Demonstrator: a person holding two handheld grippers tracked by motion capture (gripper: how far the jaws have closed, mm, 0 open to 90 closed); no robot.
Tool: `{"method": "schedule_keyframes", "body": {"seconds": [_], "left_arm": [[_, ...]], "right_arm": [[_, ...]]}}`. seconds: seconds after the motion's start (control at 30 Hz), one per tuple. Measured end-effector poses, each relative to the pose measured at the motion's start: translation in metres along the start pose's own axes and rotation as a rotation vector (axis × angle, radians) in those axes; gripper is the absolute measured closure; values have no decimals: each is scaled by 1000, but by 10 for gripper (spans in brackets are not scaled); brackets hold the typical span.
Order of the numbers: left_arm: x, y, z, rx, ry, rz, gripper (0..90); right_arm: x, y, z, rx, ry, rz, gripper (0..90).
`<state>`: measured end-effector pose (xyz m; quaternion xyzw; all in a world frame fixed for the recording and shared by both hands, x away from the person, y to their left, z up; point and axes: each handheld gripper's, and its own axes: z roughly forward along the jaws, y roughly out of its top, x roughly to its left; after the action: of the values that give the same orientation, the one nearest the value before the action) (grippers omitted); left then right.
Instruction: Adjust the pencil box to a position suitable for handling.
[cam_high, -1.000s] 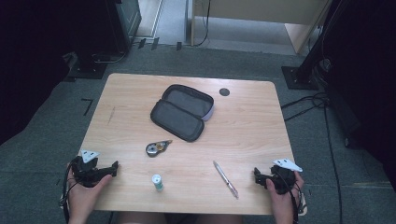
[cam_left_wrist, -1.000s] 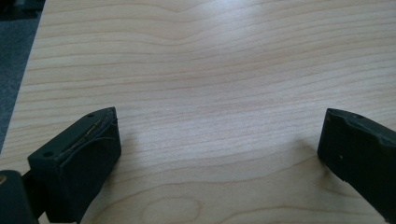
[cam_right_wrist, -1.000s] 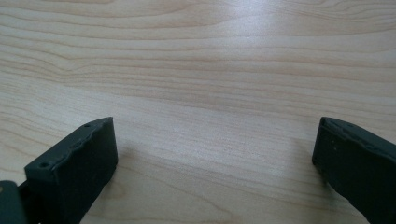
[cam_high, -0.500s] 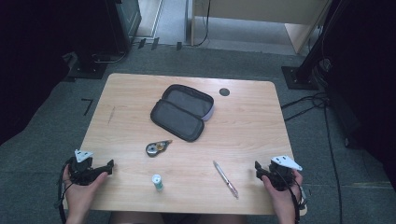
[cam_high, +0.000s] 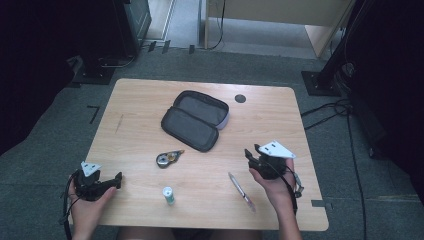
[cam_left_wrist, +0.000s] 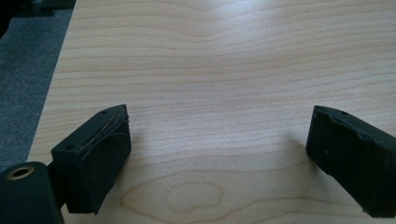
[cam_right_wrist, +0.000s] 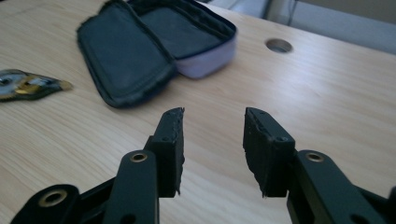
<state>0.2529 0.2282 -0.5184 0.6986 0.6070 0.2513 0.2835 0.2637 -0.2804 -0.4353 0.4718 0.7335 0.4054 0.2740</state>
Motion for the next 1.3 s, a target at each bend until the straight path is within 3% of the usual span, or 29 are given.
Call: {"method": "schedule_keyframes", "body": {"seconds": [0.27, 0.53, 0.7, 0.9, 1.17, 1.3], "left_arm": [[-1, 1, 0, -8, -6, 7, 92], [-1, 1, 0, -15, -6, 8, 133], [-1, 1, 0, -16, -4, 6, 137], [-2, 0, 0, -14, -3, 6, 133], [-3, 1, 2, 12, -34, 39, 20], [-3, 1, 2, 13, -31, 35, 21]], "right_arm": [[20, 24, 42, -18, 61, -70, 630], [22, 37, 69, -12, 85, -73, 643], [25, 44, 89, 4, 51, -58, 681], [26, 56, 105, 23, 47, -71, 714], [23, 67, 129, 43, 1, -69, 762], [7, 72, 152, 56, -41, 1, 704]]}}
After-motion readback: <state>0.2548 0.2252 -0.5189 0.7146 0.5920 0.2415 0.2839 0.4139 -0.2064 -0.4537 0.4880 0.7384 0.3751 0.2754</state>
